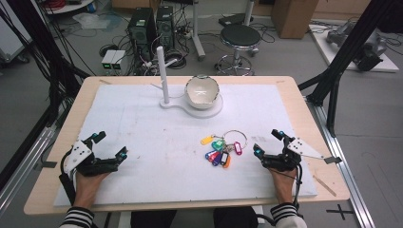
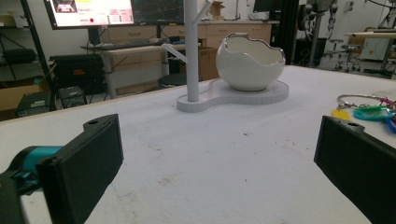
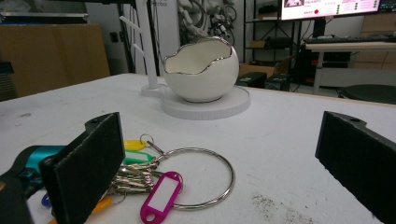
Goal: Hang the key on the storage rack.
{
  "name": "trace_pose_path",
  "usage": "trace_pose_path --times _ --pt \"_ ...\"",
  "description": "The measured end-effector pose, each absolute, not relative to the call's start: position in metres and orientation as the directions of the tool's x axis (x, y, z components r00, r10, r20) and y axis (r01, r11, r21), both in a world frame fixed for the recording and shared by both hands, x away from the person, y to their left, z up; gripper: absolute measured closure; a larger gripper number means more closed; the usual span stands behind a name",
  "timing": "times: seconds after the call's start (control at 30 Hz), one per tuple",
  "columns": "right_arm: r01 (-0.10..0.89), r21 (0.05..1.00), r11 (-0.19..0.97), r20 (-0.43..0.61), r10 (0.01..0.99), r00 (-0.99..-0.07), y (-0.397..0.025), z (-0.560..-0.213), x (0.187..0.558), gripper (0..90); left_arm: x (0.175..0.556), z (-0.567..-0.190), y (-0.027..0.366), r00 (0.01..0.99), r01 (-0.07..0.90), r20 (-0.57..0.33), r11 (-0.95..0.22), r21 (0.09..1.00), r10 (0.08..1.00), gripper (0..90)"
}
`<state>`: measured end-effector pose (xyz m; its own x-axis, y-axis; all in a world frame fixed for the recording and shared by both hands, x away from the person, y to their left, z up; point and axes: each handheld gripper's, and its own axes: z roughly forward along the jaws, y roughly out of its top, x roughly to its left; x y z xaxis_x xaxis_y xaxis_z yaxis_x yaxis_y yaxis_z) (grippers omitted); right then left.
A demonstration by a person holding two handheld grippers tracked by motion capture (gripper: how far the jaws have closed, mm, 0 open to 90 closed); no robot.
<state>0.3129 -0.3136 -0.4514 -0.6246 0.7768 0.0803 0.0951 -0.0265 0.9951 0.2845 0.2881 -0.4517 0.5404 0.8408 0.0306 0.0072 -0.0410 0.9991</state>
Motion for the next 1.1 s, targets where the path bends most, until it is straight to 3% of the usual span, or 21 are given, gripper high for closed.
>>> trace_pose_path --times 0.4,0.8,1.1 --pt "0.089 0.996 -0.026 0.076 0.778 -0.623 -0.314 -0.451 0.314 0.9 0.285 -0.452 0.288 0.539 0.006 0.03 -0.04 0.999 0.842 1.7" --pt "0.142 0.988 -0.061 0.136 0.781 -0.61 -0.317 -0.45 0.317 0.8 0.285 -0.452 0.288 0.538 0.009 0.029 -0.04 0.999 0.843 1.7" --pt "0.183 0.983 -0.021 0.129 0.787 -0.604 -0.32 -0.417 0.332 0.9 0.285 -0.451 0.287 0.537 0.011 0.039 -0.053 0.999 0.843 1.7"
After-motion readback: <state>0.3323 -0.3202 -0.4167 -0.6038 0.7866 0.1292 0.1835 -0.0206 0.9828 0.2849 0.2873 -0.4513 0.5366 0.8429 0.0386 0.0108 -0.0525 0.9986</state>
